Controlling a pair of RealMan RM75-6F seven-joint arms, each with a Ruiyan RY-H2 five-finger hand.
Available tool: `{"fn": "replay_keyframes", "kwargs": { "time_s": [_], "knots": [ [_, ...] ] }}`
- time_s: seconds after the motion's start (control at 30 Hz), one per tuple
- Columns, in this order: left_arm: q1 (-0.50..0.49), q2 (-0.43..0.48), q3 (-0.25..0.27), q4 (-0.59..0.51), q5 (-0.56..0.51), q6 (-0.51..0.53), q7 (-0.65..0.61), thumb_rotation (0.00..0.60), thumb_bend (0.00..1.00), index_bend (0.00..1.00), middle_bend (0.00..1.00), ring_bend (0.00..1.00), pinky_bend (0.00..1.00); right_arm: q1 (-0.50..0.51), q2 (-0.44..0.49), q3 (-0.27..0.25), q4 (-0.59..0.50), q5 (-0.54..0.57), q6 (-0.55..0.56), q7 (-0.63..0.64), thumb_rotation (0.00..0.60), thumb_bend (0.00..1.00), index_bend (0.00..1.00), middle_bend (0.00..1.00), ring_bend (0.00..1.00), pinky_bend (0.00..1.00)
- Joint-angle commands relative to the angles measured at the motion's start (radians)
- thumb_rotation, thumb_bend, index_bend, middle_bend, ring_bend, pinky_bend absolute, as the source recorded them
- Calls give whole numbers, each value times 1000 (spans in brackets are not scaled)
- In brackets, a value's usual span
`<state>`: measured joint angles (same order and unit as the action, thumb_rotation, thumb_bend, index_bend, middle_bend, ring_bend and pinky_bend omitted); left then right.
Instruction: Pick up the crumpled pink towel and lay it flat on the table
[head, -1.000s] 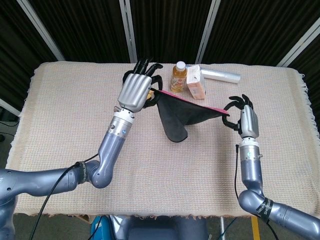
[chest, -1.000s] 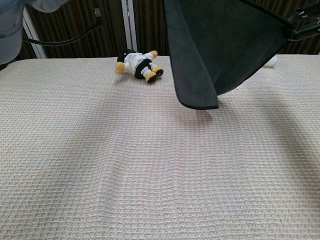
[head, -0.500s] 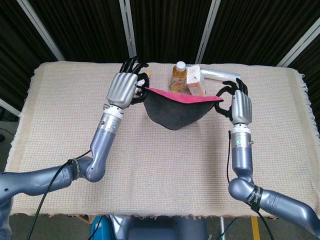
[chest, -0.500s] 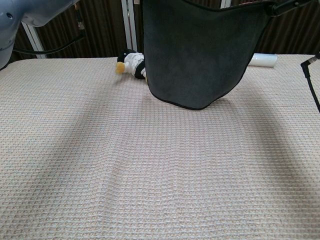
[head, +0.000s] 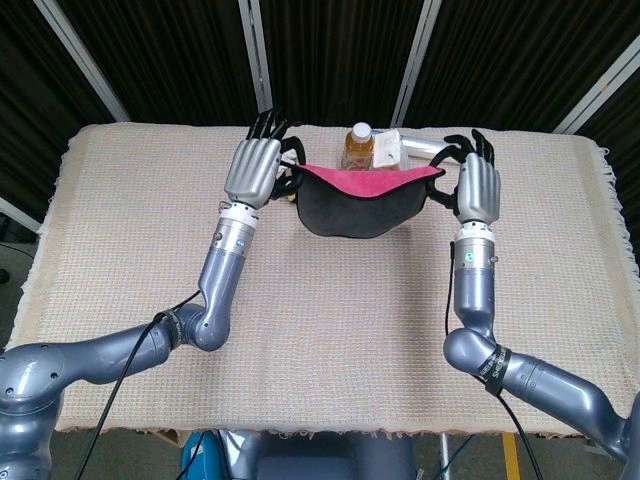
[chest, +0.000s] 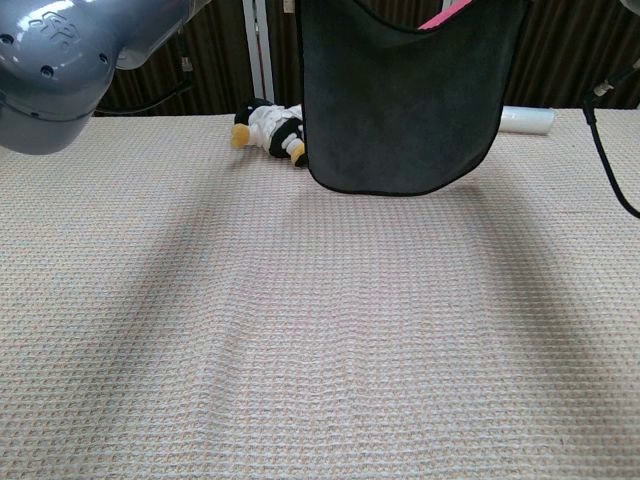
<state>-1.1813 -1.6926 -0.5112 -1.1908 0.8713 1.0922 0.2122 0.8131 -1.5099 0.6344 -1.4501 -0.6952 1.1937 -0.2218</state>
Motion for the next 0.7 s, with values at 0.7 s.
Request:
{"fn": "replay_keyframes", "kwargs": {
  "time_s": [0.7],
  "knots": [
    [268, 32, 201, -277, 142, 110, -133, 600, 589, 591, 188, 0, 0, -206, 28, -239, -152, -142, 69, 97, 600, 586, 792, 265, 7, 0]
  ]
}}
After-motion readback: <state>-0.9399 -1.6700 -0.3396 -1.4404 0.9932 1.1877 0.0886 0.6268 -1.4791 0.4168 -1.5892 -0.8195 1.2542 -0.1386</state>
